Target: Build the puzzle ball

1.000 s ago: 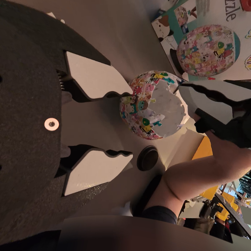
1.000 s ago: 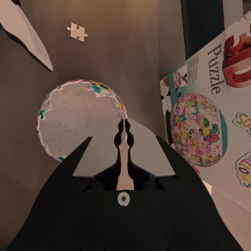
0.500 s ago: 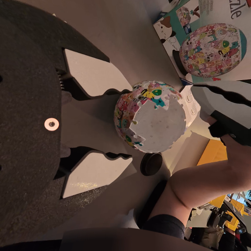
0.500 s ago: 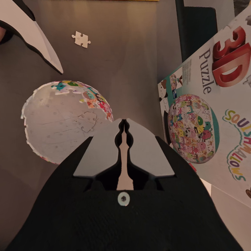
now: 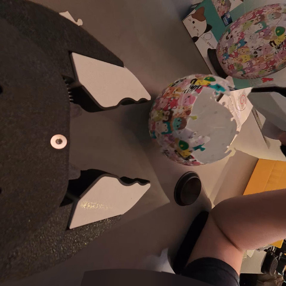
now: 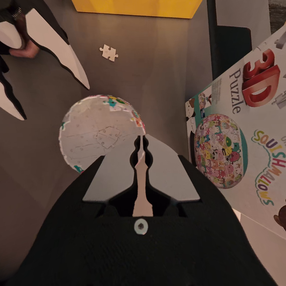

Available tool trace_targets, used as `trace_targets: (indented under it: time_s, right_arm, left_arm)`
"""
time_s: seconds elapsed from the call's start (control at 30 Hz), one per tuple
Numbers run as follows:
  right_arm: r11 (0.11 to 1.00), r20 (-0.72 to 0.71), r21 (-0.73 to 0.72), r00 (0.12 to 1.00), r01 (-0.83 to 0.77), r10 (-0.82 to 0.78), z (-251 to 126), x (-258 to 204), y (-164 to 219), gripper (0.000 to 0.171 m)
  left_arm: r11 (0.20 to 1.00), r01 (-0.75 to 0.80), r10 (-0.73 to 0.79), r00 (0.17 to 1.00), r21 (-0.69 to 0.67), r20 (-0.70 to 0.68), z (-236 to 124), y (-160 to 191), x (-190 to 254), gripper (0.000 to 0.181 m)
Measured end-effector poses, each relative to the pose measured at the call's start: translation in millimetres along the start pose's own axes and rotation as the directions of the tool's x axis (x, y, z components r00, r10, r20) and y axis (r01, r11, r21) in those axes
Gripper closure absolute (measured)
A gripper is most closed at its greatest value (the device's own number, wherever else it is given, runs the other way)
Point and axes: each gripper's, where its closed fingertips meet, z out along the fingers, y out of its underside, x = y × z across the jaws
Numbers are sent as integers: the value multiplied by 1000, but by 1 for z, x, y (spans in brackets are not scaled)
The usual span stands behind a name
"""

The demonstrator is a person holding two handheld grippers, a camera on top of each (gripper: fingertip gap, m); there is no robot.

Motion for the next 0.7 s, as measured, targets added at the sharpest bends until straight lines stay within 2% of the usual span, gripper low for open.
trace_targets:
  time_s: [0.37,0.57,0.7]
  right_arm:
    - [999,-14,36,1000,1,-1,-14,14,7,147]
    - [994,-78,104,997,30,-22,-35,15,20,133]
    - [977,-63,214,998,12,2,-39,-5,34,121]
  left_arm:
    - [1000,8,-10,997,18,71,-8,8,-7,88]
    - [992,-100,90,989,78,121,-26,4,-18,85]
    - [966,-216,193,968,141,158,-30,-3,-26,81]
